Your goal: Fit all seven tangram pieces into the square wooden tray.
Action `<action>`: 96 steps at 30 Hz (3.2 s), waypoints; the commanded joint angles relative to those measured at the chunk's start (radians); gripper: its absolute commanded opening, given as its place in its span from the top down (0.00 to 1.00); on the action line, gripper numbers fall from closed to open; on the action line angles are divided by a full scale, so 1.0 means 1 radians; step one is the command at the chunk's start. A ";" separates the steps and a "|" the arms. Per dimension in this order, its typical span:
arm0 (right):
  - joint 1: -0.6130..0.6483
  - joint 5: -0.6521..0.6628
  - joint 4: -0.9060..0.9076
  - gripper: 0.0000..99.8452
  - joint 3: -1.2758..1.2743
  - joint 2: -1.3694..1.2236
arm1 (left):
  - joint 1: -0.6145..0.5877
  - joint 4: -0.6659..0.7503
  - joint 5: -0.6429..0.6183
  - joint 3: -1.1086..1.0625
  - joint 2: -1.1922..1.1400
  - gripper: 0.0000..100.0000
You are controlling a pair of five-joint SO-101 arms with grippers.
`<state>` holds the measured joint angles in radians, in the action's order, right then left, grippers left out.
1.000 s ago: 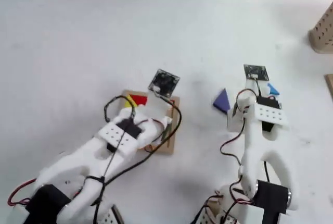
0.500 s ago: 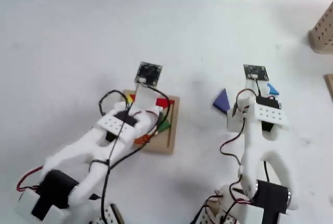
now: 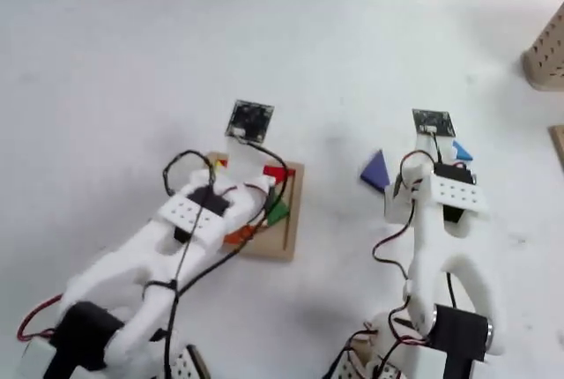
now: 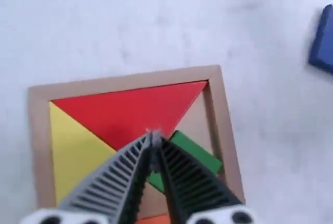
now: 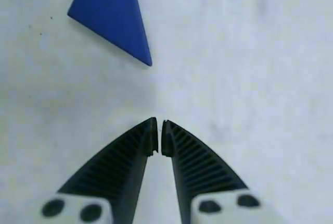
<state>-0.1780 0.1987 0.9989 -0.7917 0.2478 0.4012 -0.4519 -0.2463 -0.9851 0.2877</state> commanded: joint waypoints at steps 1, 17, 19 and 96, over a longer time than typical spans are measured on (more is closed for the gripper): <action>-0.042 0.000 -0.012 0.98 0.026 0.030 | 0.111 0.002 0.002 -0.035 0.122 0.98; -0.166 -0.153 -0.005 0.83 0.115 0.025 | -0.170 0.000 0.256 -0.054 0.286 0.98; -0.163 -0.158 -0.005 0.83 0.137 0.025 | -0.246 0.000 0.256 -0.040 0.286 0.97; -0.064 -0.158 0.693 0.98 2.039 -1.363 | -0.375 -0.120 0.256 0.224 -0.065 0.76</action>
<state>-0.2639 0.0176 1.6326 1.1845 -1.1316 0.0299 -0.5669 0.0038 -0.8117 0.2232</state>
